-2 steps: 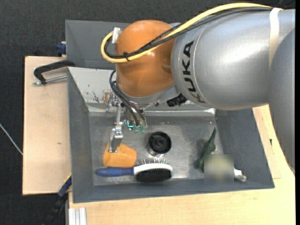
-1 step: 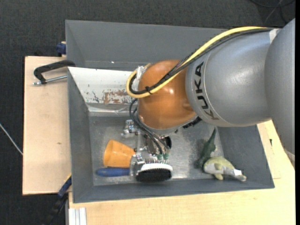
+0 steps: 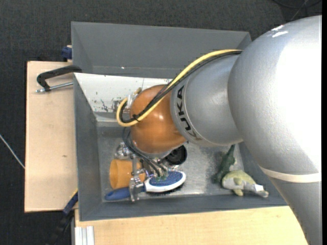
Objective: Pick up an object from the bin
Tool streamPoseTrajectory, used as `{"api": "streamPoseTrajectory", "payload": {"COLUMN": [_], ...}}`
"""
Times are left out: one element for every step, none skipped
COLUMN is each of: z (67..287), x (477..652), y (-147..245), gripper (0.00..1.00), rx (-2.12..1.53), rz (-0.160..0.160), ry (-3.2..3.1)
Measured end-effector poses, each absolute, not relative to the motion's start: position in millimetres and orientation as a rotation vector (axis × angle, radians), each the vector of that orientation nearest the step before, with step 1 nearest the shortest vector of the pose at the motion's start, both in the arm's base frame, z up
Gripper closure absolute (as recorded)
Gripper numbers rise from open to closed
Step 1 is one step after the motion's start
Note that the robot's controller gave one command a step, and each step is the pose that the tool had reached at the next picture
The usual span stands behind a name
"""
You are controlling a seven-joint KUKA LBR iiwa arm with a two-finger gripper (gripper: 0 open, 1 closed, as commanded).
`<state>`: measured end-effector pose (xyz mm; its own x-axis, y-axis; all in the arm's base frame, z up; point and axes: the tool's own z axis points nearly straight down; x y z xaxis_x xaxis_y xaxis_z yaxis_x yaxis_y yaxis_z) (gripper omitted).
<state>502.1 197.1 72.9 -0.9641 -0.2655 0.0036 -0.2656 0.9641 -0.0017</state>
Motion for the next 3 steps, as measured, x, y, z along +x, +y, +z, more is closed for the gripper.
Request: {"api": "streamPoseTrajectory", "payload": {"z": [73.6, 157.7, 274.3], "x": [501.7, 504.0, 513.3], "y": [196.9, 189.6, 192.8], "gripper": [1.00, 1.00, 1.00], "rx": [0.417, 0.381, 0.788], "rz": [0.001, -0.006, -0.003], "ry": [-3.110, -3.132, -3.055]}}
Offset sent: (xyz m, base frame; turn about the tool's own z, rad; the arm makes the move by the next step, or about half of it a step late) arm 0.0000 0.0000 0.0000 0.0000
